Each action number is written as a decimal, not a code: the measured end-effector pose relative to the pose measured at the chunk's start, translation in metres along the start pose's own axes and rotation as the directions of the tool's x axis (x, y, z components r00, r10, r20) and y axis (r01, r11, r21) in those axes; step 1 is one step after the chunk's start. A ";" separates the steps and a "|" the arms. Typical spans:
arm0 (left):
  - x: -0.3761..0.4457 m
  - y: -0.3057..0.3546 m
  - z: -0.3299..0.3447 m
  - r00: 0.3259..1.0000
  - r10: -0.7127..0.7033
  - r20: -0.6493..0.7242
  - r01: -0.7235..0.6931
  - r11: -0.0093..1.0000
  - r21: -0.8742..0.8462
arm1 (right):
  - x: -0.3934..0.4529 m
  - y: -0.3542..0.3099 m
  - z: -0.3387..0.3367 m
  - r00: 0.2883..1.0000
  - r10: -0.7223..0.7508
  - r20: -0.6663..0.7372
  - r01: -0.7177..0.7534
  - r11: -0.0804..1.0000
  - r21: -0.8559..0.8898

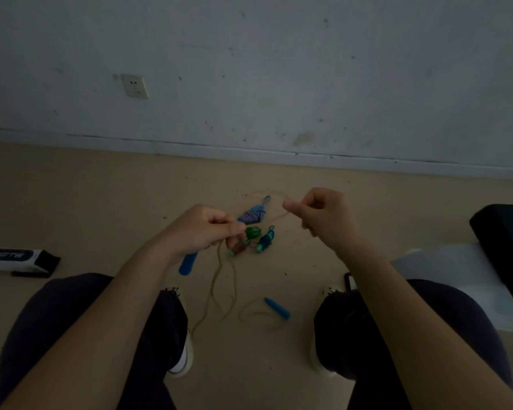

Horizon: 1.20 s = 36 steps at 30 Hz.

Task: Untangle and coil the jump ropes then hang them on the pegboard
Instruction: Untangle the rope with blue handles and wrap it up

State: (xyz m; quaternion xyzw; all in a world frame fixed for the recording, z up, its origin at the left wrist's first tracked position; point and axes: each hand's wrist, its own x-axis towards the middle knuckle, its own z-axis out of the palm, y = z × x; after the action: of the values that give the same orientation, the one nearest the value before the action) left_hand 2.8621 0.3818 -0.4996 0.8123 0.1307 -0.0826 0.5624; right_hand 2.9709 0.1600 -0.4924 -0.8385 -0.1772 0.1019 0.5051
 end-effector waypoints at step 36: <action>-0.002 0.002 -0.004 0.995 0.016 0.096 -0.007 0.996 -0.090 | -0.006 -0.009 0.009 0.981 -0.137 0.138 0.139 0.990 -0.003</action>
State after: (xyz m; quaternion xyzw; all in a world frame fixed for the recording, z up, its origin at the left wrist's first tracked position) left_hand 2.8604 0.3847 -0.4960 0.7820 0.1022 -0.1127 0.6044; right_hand 2.9608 0.1686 -0.4884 -0.8184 -0.2699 0.1231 0.4921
